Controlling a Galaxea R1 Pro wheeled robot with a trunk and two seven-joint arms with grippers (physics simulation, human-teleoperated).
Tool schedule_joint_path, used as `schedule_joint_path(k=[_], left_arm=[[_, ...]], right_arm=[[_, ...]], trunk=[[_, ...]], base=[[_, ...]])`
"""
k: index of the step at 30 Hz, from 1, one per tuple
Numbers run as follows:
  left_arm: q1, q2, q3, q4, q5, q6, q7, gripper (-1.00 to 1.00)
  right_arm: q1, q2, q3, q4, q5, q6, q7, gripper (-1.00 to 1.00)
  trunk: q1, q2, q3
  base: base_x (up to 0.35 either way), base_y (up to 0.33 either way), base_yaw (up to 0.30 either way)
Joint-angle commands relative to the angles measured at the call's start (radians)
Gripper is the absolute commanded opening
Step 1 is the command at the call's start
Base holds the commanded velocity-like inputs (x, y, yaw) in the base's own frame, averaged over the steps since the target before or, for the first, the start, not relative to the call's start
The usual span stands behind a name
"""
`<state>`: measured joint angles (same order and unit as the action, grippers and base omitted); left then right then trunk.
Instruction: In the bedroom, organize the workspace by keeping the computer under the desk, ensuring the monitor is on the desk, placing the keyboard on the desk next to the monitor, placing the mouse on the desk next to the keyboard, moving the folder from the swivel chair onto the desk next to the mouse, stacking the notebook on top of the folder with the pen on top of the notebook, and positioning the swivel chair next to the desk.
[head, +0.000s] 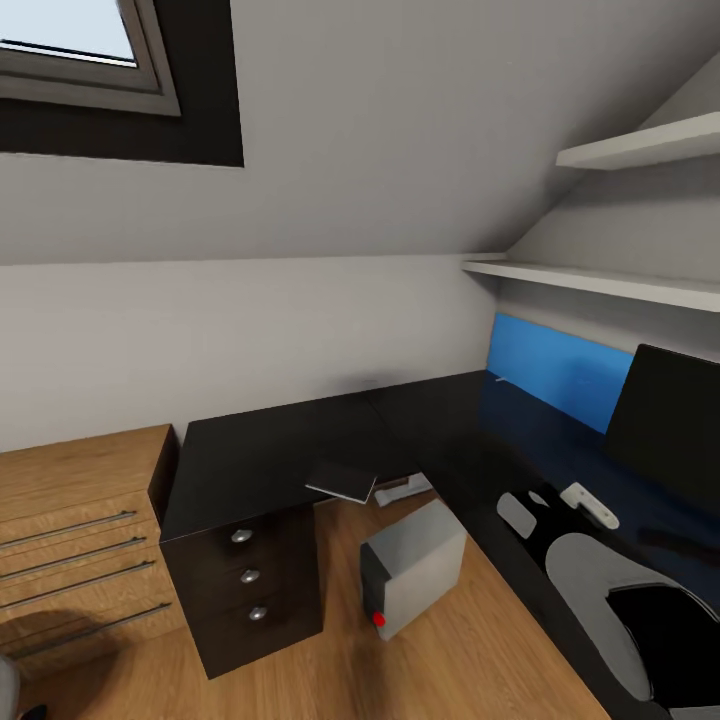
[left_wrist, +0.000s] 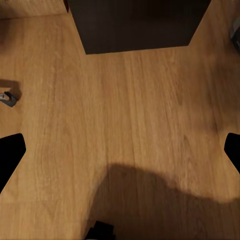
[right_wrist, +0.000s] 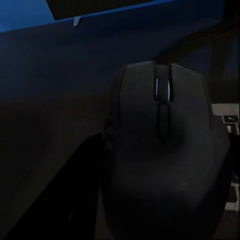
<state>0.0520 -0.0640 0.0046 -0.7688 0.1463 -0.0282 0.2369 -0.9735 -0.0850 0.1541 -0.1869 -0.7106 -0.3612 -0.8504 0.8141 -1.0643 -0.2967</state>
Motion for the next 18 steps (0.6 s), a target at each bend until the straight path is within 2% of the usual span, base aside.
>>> schedule_joint_path(k=[1, 18], left_arm=[[0.0, 0.0, 0.0, -0.001, 0.01, -0.003, 0.001, 1.0], [0.0, -0.002, 0.0, -0.001, 0.01, -0.004, 0.002, 1.0]], right_arm=[[0.0, -0.001, 0.009, 0.0, -0.011, -0.008, -0.004, -1.0], [0.001, 0.003, 0.012, 0.002, -0.012, -0.03, -0.016, -1.0]], trunk=[[0.0, -0.001, -0.001], [0.0, -0.001, -0.001]], base=[[0.0, 0.0, 0.0], [0.0, 0.0, 0.0]])
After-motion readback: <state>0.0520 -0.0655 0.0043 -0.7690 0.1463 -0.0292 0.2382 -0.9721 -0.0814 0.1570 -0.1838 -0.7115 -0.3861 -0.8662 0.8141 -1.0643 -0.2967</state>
